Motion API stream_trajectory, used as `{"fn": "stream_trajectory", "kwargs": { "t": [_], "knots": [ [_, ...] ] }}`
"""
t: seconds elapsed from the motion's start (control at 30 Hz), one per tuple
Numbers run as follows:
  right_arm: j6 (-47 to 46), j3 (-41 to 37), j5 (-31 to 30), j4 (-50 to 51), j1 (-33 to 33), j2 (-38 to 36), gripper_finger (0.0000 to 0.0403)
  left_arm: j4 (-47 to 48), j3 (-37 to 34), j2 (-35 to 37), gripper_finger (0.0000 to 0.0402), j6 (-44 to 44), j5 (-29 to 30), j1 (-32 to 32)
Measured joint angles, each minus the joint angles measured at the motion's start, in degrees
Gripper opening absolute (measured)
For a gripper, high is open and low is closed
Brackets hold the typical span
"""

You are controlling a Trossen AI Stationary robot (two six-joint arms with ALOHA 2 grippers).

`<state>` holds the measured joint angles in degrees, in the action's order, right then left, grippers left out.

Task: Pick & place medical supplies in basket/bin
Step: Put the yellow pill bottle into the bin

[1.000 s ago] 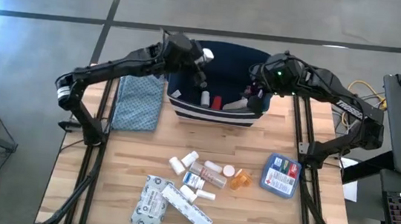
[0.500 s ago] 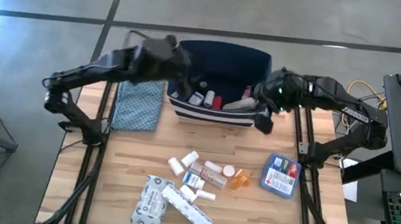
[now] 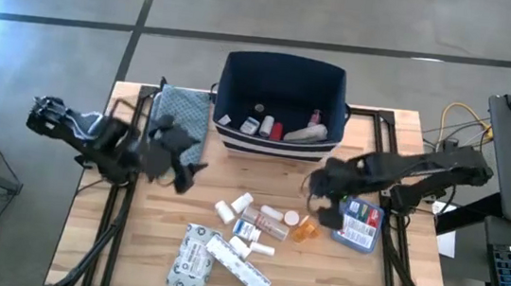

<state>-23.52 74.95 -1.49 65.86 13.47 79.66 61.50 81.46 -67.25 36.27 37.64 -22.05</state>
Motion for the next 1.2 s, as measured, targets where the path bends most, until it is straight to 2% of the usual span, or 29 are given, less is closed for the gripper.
{"fn": "stream_trajectory", "kwargs": {
  "t": [0.17, 0.37, 0.8, 1.2],
  "knots": [
    [-4.9, -6.1, -3.8, -10.1, 2.1, 3.8, 0.0352, -1.8, -9.7, 3.0, 0.0294, 9.7, 0.0, -5.3],
    [-6.6, -8.5, -6.9, -14.0, 2.2, 8.0, 0.0352, -2.6, -15.4, 3.6, 0.0294, 13.8, -0.1, -10.3],
    [-3.4, -5.6, -6.7, -17.8, 2.2, 19.7, 0.0352, -1.9, -17.3, 3.9, 0.0294, 13.4, -0.1, -11.8],
    [-1.3, -4.9, -6.2, -18.4, 2.2, 20.1, 0.0352, 0.1, -17.1, 3.9, 0.0294, 13.4, -0.1, -11.8]
  ]
}}
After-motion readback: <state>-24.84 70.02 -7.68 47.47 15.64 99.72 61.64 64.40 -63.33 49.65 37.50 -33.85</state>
